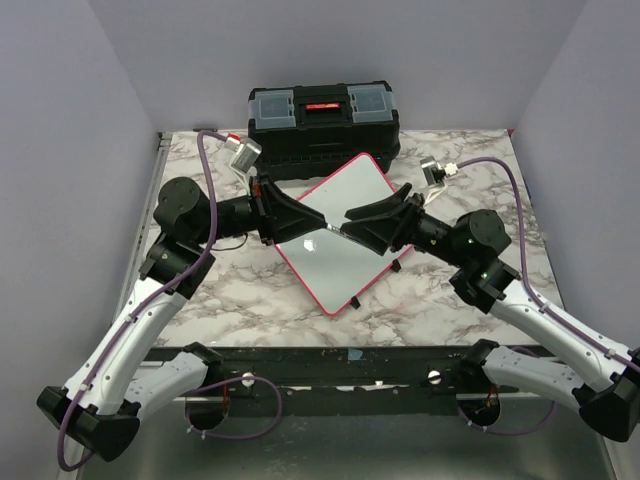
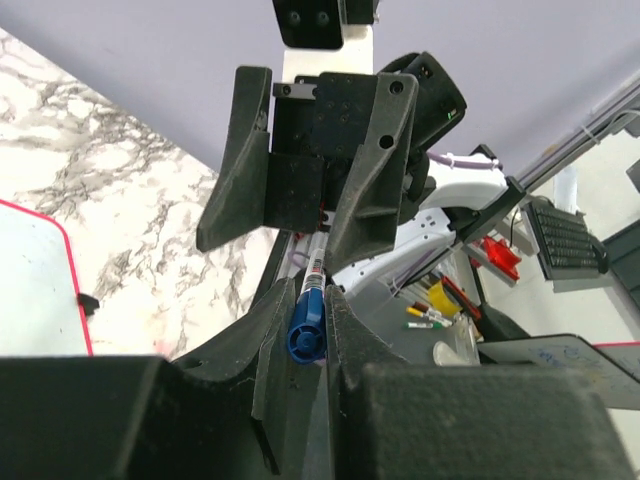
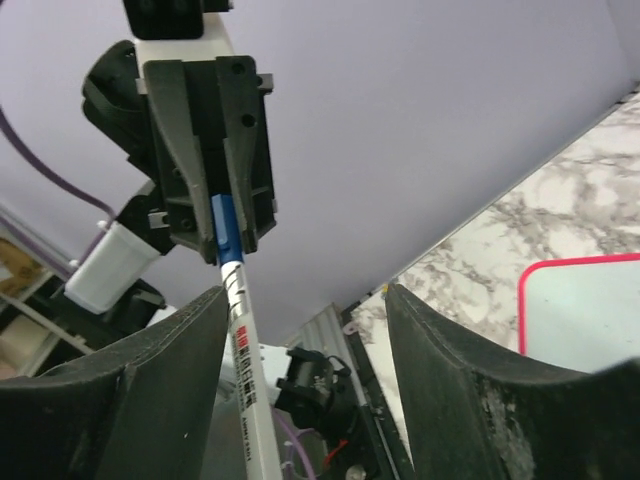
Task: Write a sentence on the whiteboard
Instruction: Open the pen cap from the whiteboard marker.
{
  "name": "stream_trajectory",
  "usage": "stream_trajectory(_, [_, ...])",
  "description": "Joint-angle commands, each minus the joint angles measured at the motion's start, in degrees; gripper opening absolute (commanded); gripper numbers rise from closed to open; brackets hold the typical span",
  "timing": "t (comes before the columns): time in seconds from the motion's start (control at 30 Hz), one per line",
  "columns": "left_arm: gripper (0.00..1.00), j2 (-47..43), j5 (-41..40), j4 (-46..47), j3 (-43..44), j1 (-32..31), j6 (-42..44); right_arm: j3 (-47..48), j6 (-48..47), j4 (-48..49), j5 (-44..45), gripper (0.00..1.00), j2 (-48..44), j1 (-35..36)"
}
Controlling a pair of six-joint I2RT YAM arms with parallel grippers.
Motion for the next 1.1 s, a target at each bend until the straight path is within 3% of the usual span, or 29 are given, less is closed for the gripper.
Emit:
stream_trajectory(0.0, [0.00, -0.29, -2.99, 6.98, -1.34, 0.40, -4.58, -0.03, 2.68, 5.75, -4.09, 0.64, 1.05, 0.22])
stream_trajectory(0.17, [0.00, 0.00, -3.94, 8.76, -1.44, 0.48, -5.80, 0.02, 3.15, 6.70, -4.50, 0.56, 0.85, 0.26])
stream_trajectory(0.57, [0.00, 2.89, -4.11, 13.87, -2.51, 0.49, -9.43, 1.18, 3.11, 8.57, -6.42, 0.48, 1.63, 0.25])
stream_trajectory(1.07, [0.00, 3.75, -4.33, 17.09, -4.91, 0.48, -11.02, 1.32, 4.06, 11.45, -5.93, 0.46, 3.46, 0.25])
